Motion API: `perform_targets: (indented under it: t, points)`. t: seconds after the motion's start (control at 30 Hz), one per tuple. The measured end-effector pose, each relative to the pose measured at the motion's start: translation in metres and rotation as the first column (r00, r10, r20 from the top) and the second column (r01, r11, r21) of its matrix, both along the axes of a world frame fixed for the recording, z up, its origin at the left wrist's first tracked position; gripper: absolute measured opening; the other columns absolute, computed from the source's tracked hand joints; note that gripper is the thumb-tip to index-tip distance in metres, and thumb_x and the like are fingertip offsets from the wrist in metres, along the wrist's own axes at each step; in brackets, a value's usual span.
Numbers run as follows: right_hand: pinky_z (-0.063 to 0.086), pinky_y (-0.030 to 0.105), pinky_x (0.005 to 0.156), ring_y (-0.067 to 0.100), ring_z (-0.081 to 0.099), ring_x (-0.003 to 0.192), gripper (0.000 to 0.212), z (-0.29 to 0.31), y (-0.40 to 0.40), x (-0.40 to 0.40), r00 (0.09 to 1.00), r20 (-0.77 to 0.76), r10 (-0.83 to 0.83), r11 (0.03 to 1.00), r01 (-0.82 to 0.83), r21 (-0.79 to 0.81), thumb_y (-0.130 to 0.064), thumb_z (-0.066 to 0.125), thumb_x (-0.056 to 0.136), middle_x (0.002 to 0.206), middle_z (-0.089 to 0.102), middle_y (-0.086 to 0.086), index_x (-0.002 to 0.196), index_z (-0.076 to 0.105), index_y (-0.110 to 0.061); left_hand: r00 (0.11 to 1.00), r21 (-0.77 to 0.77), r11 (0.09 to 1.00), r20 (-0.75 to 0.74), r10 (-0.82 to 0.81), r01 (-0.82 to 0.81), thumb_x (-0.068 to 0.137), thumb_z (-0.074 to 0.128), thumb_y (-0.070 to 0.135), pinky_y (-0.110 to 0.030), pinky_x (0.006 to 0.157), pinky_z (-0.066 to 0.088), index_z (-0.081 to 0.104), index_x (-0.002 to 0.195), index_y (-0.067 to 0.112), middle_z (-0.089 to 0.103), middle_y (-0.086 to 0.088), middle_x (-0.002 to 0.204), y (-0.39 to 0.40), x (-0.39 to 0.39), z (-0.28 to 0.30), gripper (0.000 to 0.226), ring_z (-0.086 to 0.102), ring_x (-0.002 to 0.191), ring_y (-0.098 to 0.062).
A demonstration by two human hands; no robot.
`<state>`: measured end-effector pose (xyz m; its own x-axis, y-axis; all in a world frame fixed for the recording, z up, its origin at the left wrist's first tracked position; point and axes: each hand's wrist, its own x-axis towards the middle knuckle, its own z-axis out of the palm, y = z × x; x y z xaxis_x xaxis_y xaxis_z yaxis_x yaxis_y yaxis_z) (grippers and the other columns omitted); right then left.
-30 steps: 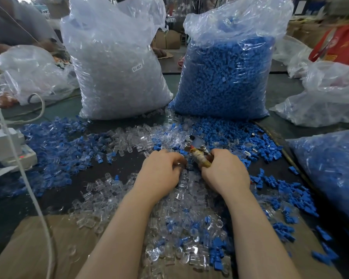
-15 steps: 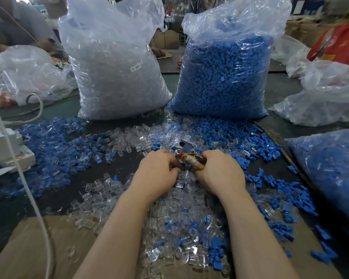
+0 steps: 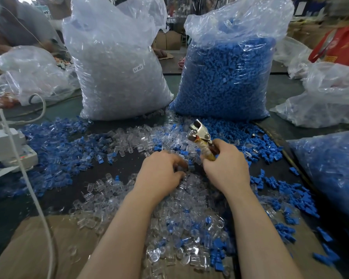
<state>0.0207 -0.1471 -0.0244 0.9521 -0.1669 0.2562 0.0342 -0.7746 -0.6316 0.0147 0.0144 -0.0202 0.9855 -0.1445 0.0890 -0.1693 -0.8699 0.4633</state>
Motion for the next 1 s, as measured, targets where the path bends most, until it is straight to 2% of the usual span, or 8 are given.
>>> perform_targets:
  t: [0.13,0.27,0.4,0.5,0.57,0.73,0.87,1.0]
  points:
    - [0.032,0.029,0.056,0.018,0.048,0.074,0.019,-0.001,0.0,0.001,0.998,0.056,0.002,0.999,-0.003,0.034,-0.032,0.066,0.084,0.078,0.052,-0.014,0.094,0.05,-0.036,0.999,-0.034,0.998,0.017,0.051,-0.051,0.086,0.072,0.029,-0.035,0.09,0.052,0.07,0.097,0.033,0.066,0.014,0.095,-0.001,0.0,-0.001,0.012,0.06,0.089,-0.008]
    - [0.037,0.031,0.066,0.015,0.055,0.081,0.016,0.0,-0.001,0.001,0.997,0.08,0.024,0.991,-0.034,0.127,-0.031,0.069,0.084,0.085,0.059,-0.014,0.091,0.055,-0.033,0.995,-0.313,0.944,-0.01,0.102,-0.1,0.09,0.066,0.024,-0.027,0.078,0.053,0.064,0.094,0.031,0.065,0.014,0.086,0.0,-0.001,0.003,0.008,0.061,0.082,-0.005]
    - [0.047,0.035,0.062,0.014,0.058,0.071,0.012,0.004,0.0,0.0,0.989,0.127,0.074,0.956,-0.106,0.274,-0.028,0.071,0.084,0.075,0.062,-0.011,0.085,0.06,-0.025,0.99,-0.664,0.736,-0.123,0.065,-0.131,0.092,0.066,0.017,-0.02,0.063,0.052,0.067,0.091,0.032,0.072,0.004,0.08,0.001,-0.003,0.014,0.016,0.066,0.073,-0.013]
    - [0.048,0.036,0.062,0.014,0.057,0.066,0.01,0.006,0.002,-0.001,0.981,0.164,0.106,0.914,-0.161,0.373,-0.026,0.071,0.085,0.071,0.062,-0.007,0.083,0.062,-0.022,0.976,-0.865,0.471,-0.214,-0.031,-0.174,0.091,0.065,0.009,-0.021,0.071,0.056,0.074,0.094,0.024,0.074,0.004,0.078,0.002,-0.005,0.021,0.017,0.067,0.073,-0.01]
    - [0.05,0.039,0.066,0.017,0.058,0.069,0.01,0.006,0.002,-0.001,0.979,0.167,0.114,0.9,-0.173,0.401,-0.026,0.071,0.086,0.073,0.063,-0.005,0.084,0.063,-0.021,0.969,-0.905,0.384,-0.232,-0.086,-0.183,0.085,0.071,0.009,-0.022,0.073,0.056,0.075,0.097,0.02,0.073,0.001,0.082,0.004,-0.005,0.023,0.016,0.065,0.075,-0.01]
    - [0.047,0.033,0.06,0.01,0.051,0.059,0.011,0.006,0.003,-0.001,0.972,0.195,0.131,0.884,-0.204,0.421,-0.024,0.071,0.087,0.063,0.057,-0.007,0.083,0.063,-0.018,0.975,-0.863,0.478,-0.214,-0.056,-0.162,0.083,0.074,0.008,-0.021,0.07,0.053,0.072,0.107,0.018,0.075,0.005,0.082,0.003,-0.004,0.022,0.026,0.068,0.074,-0.006]
    - [0.04,0.026,0.053,0.004,0.044,0.053,0.012,0.005,0.004,-0.002,0.963,0.225,0.146,0.86,-0.236,0.452,-0.022,0.07,0.089,0.059,0.053,-0.008,0.083,0.063,-0.014,0.969,-0.878,0.438,-0.239,-0.054,-0.192,0.095,0.059,0.004,-0.019,0.069,0.057,0.063,0.117,0.013,0.077,-0.002,0.093,-0.002,-0.003,0.022,0.024,0.073,0.079,-0.009]
    - [0.038,0.014,0.051,0.0,0.047,0.052,0.015,0.006,0.006,-0.002,0.953,0.251,0.169,0.832,-0.274,0.482,-0.02,0.07,0.09,0.059,0.056,-0.017,0.08,0.061,-0.025,0.973,-0.889,0.406,-0.232,-0.005,-0.21,0.097,0.057,0.003,-0.019,0.065,0.058,0.062,0.112,0.005,0.077,-0.002,0.087,-0.004,-0.003,0.022,0.017,0.074,0.077,-0.011]
